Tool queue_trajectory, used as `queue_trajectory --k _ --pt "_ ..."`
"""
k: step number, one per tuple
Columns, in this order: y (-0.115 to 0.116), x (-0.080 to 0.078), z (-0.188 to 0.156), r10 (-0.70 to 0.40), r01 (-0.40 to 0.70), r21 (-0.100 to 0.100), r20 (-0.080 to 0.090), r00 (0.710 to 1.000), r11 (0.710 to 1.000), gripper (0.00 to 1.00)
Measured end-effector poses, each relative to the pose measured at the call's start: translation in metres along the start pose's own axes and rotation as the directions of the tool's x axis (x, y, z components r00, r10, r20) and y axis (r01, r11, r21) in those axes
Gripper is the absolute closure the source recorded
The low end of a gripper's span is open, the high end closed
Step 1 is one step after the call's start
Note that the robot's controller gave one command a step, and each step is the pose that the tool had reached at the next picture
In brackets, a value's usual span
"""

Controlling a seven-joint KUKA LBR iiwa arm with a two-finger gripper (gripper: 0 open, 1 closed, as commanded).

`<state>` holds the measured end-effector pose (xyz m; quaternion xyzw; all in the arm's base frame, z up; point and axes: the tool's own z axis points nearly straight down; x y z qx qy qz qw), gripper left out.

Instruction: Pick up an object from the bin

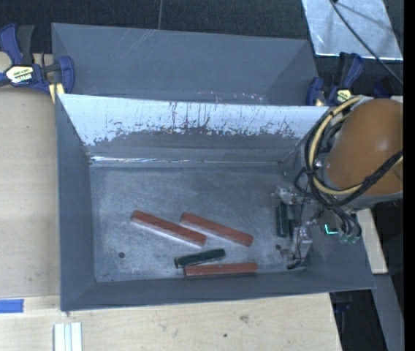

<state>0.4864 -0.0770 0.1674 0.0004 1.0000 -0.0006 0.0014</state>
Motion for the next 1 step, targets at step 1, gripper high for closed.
queue_trajectory --k 1 --pt "0.0679 -0.0225 0.0933 0.169 -0.169 -0.001 -0.001 0.986 0.986 0.00"
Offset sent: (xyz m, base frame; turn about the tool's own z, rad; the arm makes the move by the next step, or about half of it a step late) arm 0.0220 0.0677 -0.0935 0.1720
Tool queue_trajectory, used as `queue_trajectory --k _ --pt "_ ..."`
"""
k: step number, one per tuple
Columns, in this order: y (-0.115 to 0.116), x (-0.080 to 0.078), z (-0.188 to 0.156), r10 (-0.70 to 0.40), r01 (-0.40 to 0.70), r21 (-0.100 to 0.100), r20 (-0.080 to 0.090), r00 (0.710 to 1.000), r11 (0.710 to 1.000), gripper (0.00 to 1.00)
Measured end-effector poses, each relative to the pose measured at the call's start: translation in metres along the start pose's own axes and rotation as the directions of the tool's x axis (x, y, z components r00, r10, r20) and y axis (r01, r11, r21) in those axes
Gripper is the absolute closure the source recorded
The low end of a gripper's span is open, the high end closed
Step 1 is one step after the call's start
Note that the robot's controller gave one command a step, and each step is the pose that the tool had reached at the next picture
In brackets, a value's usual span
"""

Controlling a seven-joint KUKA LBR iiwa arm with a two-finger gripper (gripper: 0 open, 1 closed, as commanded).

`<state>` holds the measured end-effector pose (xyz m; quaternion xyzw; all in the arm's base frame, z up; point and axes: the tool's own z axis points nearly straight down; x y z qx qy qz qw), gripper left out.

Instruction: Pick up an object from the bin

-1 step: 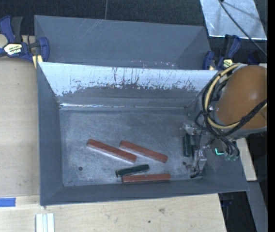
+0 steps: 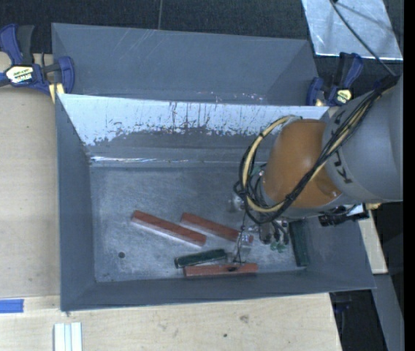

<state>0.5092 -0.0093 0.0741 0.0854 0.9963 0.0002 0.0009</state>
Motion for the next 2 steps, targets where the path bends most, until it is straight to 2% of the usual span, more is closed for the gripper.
queue_trajectory --k 1,2 --pt "0.000 0.000 0.000 -0.001 0.001 0.000 0.001 1.000 1.000 1.00" --pt "-0.011 -0.010 -0.232 -0.027 0.027 -0.001 0.010 1.000 1.000 1.00"
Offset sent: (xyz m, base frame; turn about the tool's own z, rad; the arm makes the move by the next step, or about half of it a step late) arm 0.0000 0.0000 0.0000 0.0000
